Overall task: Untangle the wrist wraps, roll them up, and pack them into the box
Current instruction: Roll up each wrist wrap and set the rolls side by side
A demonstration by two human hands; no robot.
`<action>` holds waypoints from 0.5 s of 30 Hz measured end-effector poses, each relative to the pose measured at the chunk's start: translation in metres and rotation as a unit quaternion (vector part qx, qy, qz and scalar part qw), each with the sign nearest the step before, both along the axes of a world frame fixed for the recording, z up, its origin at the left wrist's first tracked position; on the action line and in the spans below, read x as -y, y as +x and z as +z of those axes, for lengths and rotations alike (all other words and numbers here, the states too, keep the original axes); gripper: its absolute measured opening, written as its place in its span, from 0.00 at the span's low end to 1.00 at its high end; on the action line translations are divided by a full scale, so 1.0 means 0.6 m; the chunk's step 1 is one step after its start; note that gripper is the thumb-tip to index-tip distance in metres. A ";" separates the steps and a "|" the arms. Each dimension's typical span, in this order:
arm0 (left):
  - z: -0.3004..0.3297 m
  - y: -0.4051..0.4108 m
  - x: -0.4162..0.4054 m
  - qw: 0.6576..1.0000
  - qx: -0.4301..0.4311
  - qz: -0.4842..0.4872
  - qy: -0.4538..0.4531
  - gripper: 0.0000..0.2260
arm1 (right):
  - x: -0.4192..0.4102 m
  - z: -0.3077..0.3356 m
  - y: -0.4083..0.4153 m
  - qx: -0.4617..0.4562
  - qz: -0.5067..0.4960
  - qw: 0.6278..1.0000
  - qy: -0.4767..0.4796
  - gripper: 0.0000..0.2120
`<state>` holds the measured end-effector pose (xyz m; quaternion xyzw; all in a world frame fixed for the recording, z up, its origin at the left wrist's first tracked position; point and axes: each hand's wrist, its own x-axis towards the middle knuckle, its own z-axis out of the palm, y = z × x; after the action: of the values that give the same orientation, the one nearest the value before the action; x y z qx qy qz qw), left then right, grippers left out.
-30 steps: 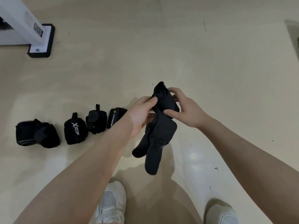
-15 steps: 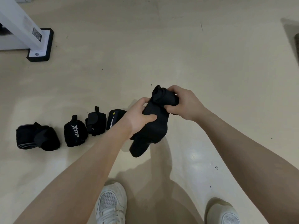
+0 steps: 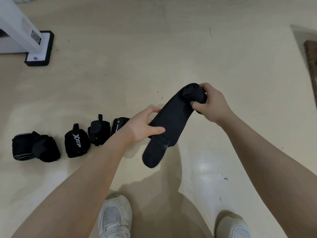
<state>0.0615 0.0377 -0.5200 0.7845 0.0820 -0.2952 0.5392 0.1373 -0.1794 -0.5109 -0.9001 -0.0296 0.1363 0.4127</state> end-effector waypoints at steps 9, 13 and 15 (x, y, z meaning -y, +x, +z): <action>0.006 0.002 0.025 0.991 -0.049 -0.006 -0.126 0.24 | -0.035 0.007 -0.019 0.044 0.098 0.993 -0.039 0.18; -0.005 -0.006 0.031 0.986 -0.041 0.021 -0.159 0.43 | -0.042 0.002 -0.027 0.121 0.074 0.979 -0.147 0.17; -0.007 -0.005 0.032 0.977 -0.046 0.044 -0.203 0.41 | -0.049 -0.006 -0.036 0.170 0.086 0.960 -0.205 0.15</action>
<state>0.0586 0.0186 -0.5242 0.6400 0.0799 -0.3176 0.6950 0.1154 -0.1499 -0.5145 -0.9694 -0.1481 0.0200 0.1946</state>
